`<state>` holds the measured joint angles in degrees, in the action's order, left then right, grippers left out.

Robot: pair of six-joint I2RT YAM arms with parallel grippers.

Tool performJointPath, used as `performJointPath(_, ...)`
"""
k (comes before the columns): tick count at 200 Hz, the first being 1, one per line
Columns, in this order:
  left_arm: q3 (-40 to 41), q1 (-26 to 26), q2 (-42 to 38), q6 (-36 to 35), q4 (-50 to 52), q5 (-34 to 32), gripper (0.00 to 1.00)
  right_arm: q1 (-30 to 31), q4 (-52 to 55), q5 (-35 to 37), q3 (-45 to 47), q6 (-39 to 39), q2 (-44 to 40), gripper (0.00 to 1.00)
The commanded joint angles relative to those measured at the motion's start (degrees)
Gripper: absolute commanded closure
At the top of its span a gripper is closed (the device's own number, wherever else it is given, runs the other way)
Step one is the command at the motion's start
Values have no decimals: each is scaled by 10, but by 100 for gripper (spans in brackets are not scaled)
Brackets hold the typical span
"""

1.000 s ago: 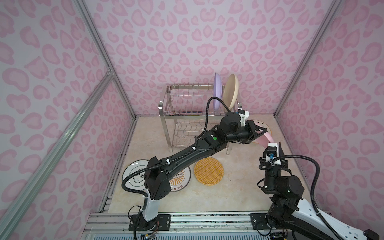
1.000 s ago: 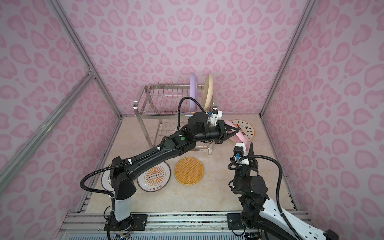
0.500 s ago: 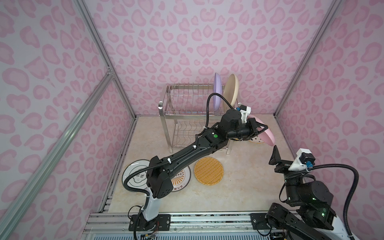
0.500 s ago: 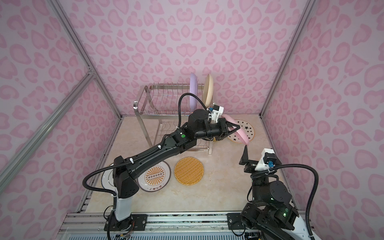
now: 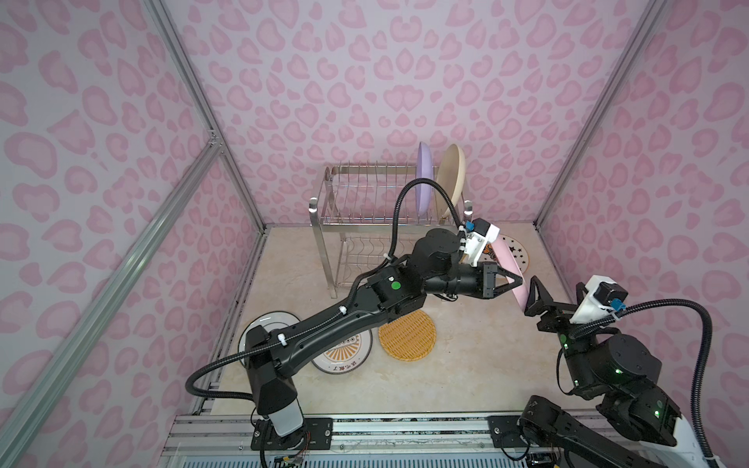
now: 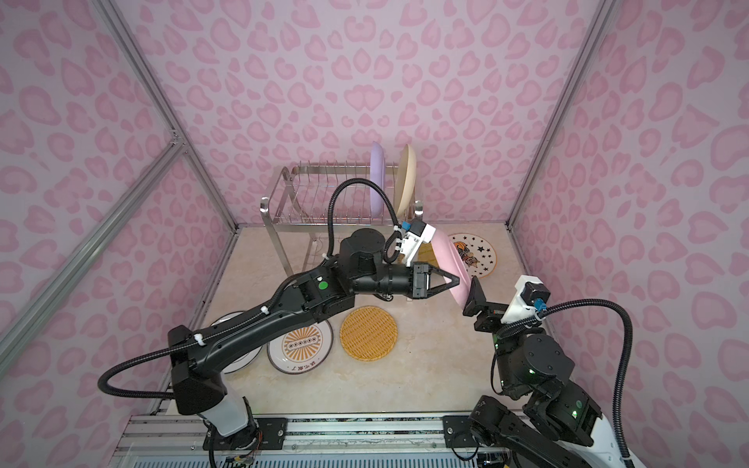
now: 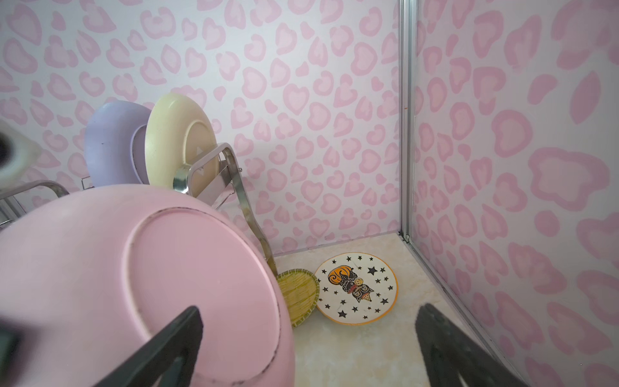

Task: Load plates into a dish rack
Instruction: Place the plate on the dish rack.

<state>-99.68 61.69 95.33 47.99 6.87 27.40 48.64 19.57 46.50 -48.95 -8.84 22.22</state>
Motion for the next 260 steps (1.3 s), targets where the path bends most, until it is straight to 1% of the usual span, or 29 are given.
performJointPath(1,54,0,-62,-99,15,-9,96,0,-1,-2,3,-16,-15,0)
performJointPath(26,104,0,-141,-150,32,-10,96,0,7,-1,2,-15,-5,0)
performJointPath(62,112,-1,-213,-211,94,-7,96,-1,8,-25,15,-29,19,0)
performJointPath(83,110,-1,-254,-251,133,-34,96,-7,18,-59,19,-36,30,0)
performJointPath(90,108,-1,-266,-265,147,-46,96,-14,26,-81,20,-42,39,0)
performJointPath(100,102,-1,-283,-286,167,-63,96,-30,35,-129,21,-55,56,0)
performJointPath(117,81,-4,-301,-319,205,-95,96,-81,39,-258,29,-83,87,0)
performJointPath(132,56,-19,-306,-336,236,-110,96,-155,31,-384,40,-108,113,0)
performJointPath(142,36,-36,-301,-342,254,-102,96,-203,15,-461,54,-126,122,0)
performJointPath(152,13,-57,-294,-351,270,-87,96,-244,-6,-522,70,-144,125,0)
performJointPath(160,-11,-75,-286,-360,286,-78,96,-268,-21,-556,84,-156,125,0)
performJointPath(172,-51,-104,-270,-375,311,-59,96,-290,-38,-585,101,-169,123,0)
performJointPath(183,-88,-139,-249,-385,329,-27,96,-297,-46,-595,111,-173,121,0)
performJointPath(205,-158,-236,-195,-401,362,61,96,-297,-57,-607,128,-179,121,0)
performJointPath(215,-192,-271,-167,-409,377,92,96,-297,-61,-612,134,-181,121,0)
performJointPath(230,-250,-323,-120,-429,405,163,96,-297,-63,-615,143,-183,119,0)
performJointPath(239,-281,-343,-92,-440,421,184,96,-297,-65,-615,150,-184,118,0)
performJointPath(251,-326,-358,-57,-479,458,207,96,-297,-67,-617,157,-186,119,0)
performJointPath(260,-344,-364,-38,-498,472,196,96,-297,-71,-621,163,-188,121,0)
